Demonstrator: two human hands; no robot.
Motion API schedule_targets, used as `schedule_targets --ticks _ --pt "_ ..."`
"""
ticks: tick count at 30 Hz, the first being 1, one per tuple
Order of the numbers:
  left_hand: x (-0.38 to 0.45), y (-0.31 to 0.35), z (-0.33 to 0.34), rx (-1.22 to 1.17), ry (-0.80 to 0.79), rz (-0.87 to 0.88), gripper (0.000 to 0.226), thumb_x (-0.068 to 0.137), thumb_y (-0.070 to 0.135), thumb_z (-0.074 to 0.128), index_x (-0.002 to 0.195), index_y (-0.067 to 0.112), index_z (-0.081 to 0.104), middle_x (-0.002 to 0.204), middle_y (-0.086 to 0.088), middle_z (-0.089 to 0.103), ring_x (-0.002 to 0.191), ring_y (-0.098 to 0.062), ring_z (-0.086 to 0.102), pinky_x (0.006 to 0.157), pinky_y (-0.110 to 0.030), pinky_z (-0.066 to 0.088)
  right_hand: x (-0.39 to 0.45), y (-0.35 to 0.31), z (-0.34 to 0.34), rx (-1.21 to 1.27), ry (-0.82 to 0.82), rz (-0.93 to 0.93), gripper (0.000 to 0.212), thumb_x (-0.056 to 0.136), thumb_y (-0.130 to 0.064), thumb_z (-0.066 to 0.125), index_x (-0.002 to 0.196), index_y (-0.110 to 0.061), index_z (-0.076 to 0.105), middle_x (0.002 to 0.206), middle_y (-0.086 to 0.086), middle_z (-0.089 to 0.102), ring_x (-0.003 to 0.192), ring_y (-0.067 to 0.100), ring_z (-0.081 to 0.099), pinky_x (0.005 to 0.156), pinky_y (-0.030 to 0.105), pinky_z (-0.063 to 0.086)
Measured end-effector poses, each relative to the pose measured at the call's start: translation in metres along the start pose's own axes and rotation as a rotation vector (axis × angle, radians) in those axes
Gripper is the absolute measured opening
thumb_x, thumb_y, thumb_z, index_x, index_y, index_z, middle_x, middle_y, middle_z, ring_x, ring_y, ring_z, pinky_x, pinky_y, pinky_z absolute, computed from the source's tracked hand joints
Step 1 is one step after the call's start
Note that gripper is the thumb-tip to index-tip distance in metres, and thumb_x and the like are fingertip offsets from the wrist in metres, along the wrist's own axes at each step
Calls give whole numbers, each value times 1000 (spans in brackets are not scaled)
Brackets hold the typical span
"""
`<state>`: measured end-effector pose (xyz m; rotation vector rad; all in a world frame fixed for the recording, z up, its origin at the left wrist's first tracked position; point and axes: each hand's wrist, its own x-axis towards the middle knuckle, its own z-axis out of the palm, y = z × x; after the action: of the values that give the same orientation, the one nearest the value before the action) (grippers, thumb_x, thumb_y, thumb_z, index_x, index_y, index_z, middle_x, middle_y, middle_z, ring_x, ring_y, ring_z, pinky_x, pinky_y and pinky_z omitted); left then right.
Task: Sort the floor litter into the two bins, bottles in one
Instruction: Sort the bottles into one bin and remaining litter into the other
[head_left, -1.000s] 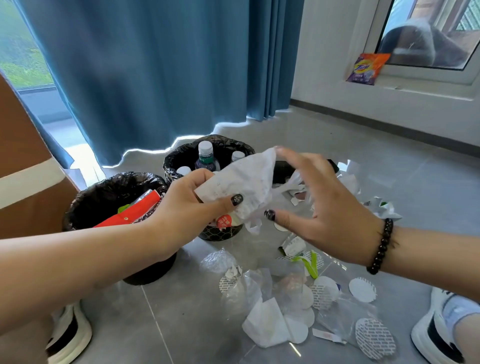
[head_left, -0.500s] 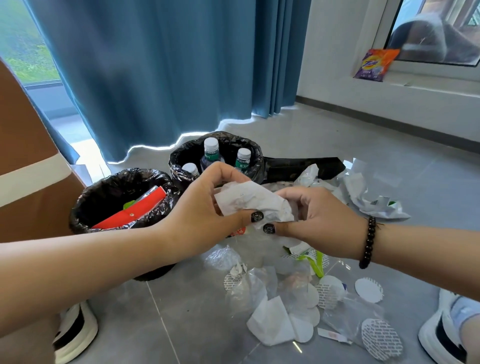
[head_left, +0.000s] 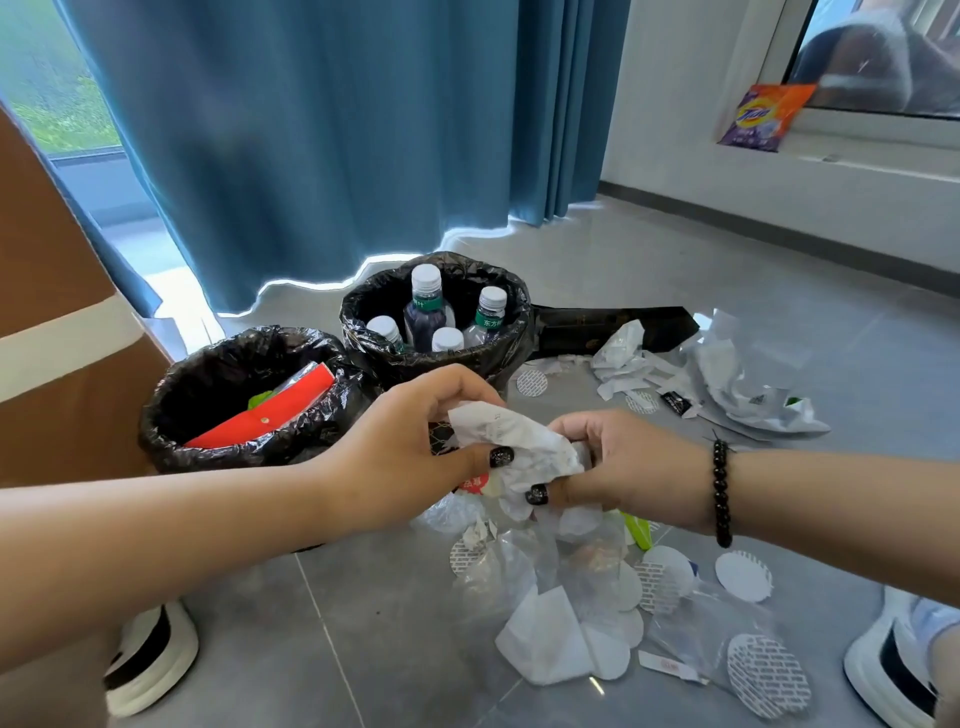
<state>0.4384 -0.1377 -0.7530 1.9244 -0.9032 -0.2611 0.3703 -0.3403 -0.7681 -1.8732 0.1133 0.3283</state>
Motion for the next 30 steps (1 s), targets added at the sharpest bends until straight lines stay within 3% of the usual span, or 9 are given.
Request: schedule_targets --ticks 4,7,10,14,16,19,24,27,30 --pt "0 -2 -4 -9 7 -7 35 80 -12 66 97 18 69 92 3 71 74 -12 69 64 -17 53 5 9 10 16 -16 3 33 76 -6 77 104 -14 63 98 12 72 84 21 68 70 32 56" --pt "17 -19 -30 93 295 0 41 78 -13 57 90 23 70 80 2 71 66 -9 65 61 -25 55 9 17 16 48 -16 63 45 80 -4 72 116 -19 49 93 7 68 79 21 69 68 31 58" --pt "33 -47 -85 394 649 -83 32 82 1 52 97 26 65 91 4 68 82 -15 60 75 -29 49 10 28 18 -66 -46 141 53 83 -6 68 124 -23 39 98 2 65 78 16 69 72 30 57" --pt "28 -93 -150 780 752 -334 26 88 13 49 111 19 60 107 -19 63 109 -38 50 91 -44 42 6 42 11 -163 -85 171 39 84 -5 65 113 -24 47 96 -2 65 74 11 66 66 24 53" --pt "25 -120 -169 853 708 -568 26 85 17 51 107 21 64 110 -20 63 115 -38 48 92 -44 43 0 49 1 -149 -84 185 33 84 -3 63 109 -23 52 94 -2 66 73 11 67 66 24 51" --pt "23 -155 -184 900 483 -817 28 75 26 62 101 29 71 112 -7 67 105 -28 58 72 -31 45 -8 58 -10 -142 -47 220 30 84 -1 64 107 -19 57 94 4 67 71 13 67 62 23 50" --pt "33 -169 -164 815 226 -876 20 78 29 76 97 23 76 87 -6 72 80 -24 62 76 -26 48 -21 70 -26 -425 -77 190 30 83 -13 66 106 -30 58 95 -12 67 74 7 63 69 21 51" --pt "36 -183 -154 710 142 -948 21 80 33 76 96 21 78 95 -5 73 95 -26 64 91 -30 47 -20 70 -35 -859 -186 52 28 90 -33 56 114 -43 45 99 -21 57 97 1 53 83 14 45" --pt "34 -180 -154 619 114 -963 38 51 39 82 84 21 78 86 -4 74 85 -27 67 86 -36 54 -14 81 -37 -1020 -238 6 32 93 -38 47 124 -40 42 104 -26 48 97 -1 51 89 15 41"
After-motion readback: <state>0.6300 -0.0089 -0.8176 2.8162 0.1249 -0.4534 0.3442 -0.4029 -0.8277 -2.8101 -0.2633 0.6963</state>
